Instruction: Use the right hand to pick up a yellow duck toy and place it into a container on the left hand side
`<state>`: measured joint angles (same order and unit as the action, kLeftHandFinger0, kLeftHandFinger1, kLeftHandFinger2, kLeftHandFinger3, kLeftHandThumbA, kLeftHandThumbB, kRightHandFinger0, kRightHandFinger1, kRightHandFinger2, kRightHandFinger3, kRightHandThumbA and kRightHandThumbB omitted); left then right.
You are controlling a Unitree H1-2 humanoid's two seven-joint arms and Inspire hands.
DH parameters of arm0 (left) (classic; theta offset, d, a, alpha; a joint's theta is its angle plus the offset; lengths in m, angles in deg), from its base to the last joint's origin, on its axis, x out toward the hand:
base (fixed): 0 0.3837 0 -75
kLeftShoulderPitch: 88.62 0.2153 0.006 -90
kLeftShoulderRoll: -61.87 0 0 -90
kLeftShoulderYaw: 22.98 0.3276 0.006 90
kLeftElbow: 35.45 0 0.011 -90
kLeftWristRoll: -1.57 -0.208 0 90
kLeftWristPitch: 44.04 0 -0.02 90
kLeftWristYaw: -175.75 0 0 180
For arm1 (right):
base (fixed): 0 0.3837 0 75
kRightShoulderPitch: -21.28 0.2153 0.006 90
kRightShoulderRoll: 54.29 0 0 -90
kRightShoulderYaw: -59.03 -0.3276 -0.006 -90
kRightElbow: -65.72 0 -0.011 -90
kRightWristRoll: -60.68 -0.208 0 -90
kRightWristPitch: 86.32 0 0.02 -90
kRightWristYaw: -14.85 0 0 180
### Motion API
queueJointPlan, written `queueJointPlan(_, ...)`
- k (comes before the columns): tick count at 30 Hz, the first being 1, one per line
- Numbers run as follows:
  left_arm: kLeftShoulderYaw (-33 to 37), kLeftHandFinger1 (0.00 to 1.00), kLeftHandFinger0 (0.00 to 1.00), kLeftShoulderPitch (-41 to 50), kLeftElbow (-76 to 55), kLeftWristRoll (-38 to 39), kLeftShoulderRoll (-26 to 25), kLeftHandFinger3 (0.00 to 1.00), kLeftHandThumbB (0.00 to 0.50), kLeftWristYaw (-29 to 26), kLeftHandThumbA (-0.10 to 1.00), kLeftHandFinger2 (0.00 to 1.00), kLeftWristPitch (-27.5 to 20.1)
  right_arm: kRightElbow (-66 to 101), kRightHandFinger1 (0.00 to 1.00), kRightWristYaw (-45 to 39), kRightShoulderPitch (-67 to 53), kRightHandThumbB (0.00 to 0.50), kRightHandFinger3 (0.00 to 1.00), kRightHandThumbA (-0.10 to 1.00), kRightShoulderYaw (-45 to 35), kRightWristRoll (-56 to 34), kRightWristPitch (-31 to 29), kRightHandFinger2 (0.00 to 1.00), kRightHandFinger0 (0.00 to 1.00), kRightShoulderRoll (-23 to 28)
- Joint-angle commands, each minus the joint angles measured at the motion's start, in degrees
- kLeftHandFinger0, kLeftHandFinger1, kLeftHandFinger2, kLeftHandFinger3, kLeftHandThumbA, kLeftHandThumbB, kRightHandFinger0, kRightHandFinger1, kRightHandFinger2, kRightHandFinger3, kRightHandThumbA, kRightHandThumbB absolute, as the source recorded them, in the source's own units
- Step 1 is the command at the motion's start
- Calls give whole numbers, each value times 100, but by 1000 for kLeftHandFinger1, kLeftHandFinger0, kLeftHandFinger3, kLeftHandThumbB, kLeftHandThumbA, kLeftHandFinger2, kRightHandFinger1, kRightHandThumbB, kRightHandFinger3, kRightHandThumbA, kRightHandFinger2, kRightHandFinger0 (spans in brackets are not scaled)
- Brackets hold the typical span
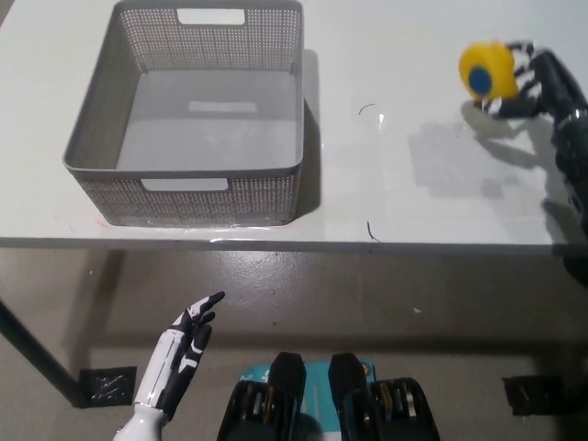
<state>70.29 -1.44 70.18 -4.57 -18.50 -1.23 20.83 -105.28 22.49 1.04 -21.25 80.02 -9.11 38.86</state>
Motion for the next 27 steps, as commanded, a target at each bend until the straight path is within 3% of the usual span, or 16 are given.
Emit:
queueJointPlan(1, -5, 1000, 1000, 2, -188, 2, -47, 1000, 500, -85, 992, 946, -180, 418, 262, 273, 752, 113, 577, -10, -108, -216, -625, 561, 0, -138)
queueJointPlan(3, 11, 1000, 1000, 40, -178, 87, -58, 1000, 500, -41, 1000, 992, -180, 584, 358, 285, 865, 121, 625, 8, -89, -203, -700, 673, 8, -330)
queueJointPlan(5, 18, 1000, 1000, 66, -165, 94, -63, 1000, 500, -37, 1000, 1000, -180, 745, 366, 308, 932, 110, 652, 0, -25, -141, -666, 683, 11, -493)
queueJointPlan(8, 26, 1000, 1000, 105, -144, 158, -57, 1000, 500, 5, 1000, 1000, -180, 957, 363, 322, 1004, 99, 637, 41, 35, -78, -588, 643, 17, -712)
queueJointPlan(13, 58, 1000, 1000, 187, -172, 118, -68, 1000, 500, -4, 1000, 1000, -180, 1352, 370, 174, 1086, 107, 588, 19, 76, -110, -614, 635, 31, -1248)
queueJointPlan(16, 76, 1000, 1000, 204, -180, 61, -56, 1000, 500, -27, 1000, 999, -180, 1486, 314, 132, 1181, 100, 532, 33, 157, -42, -425, 572, 0, -1558)
queueJointPlan(19, 96, 1000, 1000, 232, -203, 47, -48, 1000, 500, -8, 1000, 995, -180, 1468, 321, 192, 1246, 114, 516, 41, 253, 33, -353, 578, 0, -1809)
queueJointPlan(21, 126, 1000, 1000, 247, -206, 45, -45, 1000, 500, 12, 1000, 991, -180, 1477, 357, 251, 1247, 120, 568, 26, 321, 85, -263, 622, 10, -1928)
queueJointPlan(22, 150, 1000, 1000, 267, -207, 55, -32, 1000, 500, 33, 1000, 981, -180, 1417, 345, 266, 1236, 115, 575, 12, 380, 117, -371, 609, 3, -2002)
queueJointPlan(23, 198, 1000, 1000, 300, -202, 43, -2, 1000, 500, 42, 1000, 967, -180, 1397, 300, 328, 1167, 141, 521, 4, 433, 158, -473, 532, 4, -2064)
queueJointPlan(25, 275, 1000, 1000, 343, -206, 3, 33, 1000, 500, 31, 1000, 950, -180, 1435, 220, 426, 1040, 144, 446, 10, 484, 194, -480, 442, 0, -2156)
queueJointPlan(27, 329, 1000, 1000, 358, -219, -37, 42, 1000, 500, 10, 1000, 935, -180, 1498, 234, 430, 932, 133, 504, 32, 560, 242, -378, 486, 0, -2230)
